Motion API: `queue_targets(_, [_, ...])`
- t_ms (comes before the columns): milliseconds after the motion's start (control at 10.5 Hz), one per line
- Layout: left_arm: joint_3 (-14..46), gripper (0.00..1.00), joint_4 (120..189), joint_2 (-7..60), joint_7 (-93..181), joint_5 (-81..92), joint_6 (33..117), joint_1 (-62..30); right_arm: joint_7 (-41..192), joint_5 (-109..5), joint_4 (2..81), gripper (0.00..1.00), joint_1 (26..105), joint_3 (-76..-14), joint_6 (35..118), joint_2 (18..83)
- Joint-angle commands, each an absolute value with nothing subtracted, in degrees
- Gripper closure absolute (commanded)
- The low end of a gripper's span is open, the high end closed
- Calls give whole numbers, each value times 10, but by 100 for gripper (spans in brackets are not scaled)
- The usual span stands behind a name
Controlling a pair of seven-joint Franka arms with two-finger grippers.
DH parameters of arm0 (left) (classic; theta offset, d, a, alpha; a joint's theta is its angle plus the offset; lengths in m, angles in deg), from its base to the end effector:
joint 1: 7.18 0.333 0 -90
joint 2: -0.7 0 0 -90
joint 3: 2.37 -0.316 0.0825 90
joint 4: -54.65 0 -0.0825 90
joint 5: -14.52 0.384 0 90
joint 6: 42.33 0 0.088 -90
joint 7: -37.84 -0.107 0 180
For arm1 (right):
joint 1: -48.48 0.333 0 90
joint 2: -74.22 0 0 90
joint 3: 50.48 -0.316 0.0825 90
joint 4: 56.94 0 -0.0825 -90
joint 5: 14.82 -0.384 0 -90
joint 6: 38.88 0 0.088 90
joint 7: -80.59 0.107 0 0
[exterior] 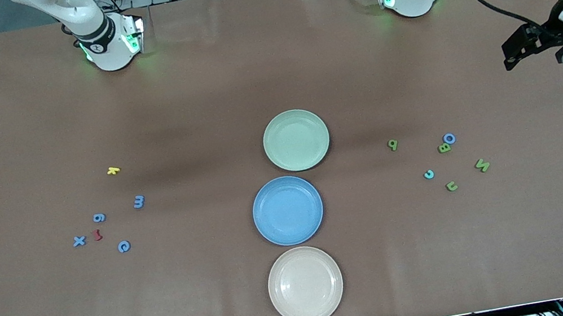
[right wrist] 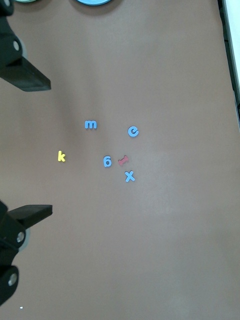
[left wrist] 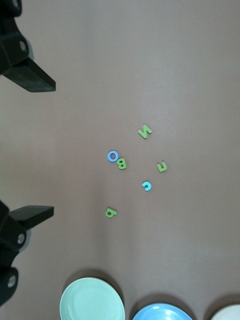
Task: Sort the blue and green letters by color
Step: 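Reach the right gripper to blue letters while the left gripper reaches green letters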
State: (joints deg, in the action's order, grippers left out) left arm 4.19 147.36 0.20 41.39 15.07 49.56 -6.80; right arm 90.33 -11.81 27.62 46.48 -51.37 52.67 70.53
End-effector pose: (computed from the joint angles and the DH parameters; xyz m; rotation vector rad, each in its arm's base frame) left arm 0.5509 -0.0589 0.6098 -3.1297 0.0724 0.0074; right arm 0.5778 -0.0170 0.6356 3.0792 -0.2927 0.0949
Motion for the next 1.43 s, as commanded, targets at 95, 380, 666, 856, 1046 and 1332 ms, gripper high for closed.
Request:
queue_targets(95, [47, 0, 1545, 34, 417, 165, 578, -66, 908, -131, 280, 0, 472, -507, 526, 699])
queue_targets(380, [47, 0, 1644, 39, 414, 166, 704, -62, 910, -167, 347, 0, 468, -511, 585, 696])
queue_targets(666, [47, 0, 1677, 92, 414, 166, 780, -61, 932, -168, 432, 0, 470, -516, 659, 690])
queue_targets(856, [47, 0, 1701, 117, 417, 165, 837, -61, 963, -171, 470, 0, 471, -538, 695, 668])
queue_targets(1046, [46, 0, 1729, 137, 418, 165, 902, -61, 1018, -175, 537, 0, 472, -560, 790, 656])
queue_targets(1332, [45, 2, 1760, 172, 423, 167, 993, -61, 1040, -175, 630, 0, 483, -566, 963, 613])
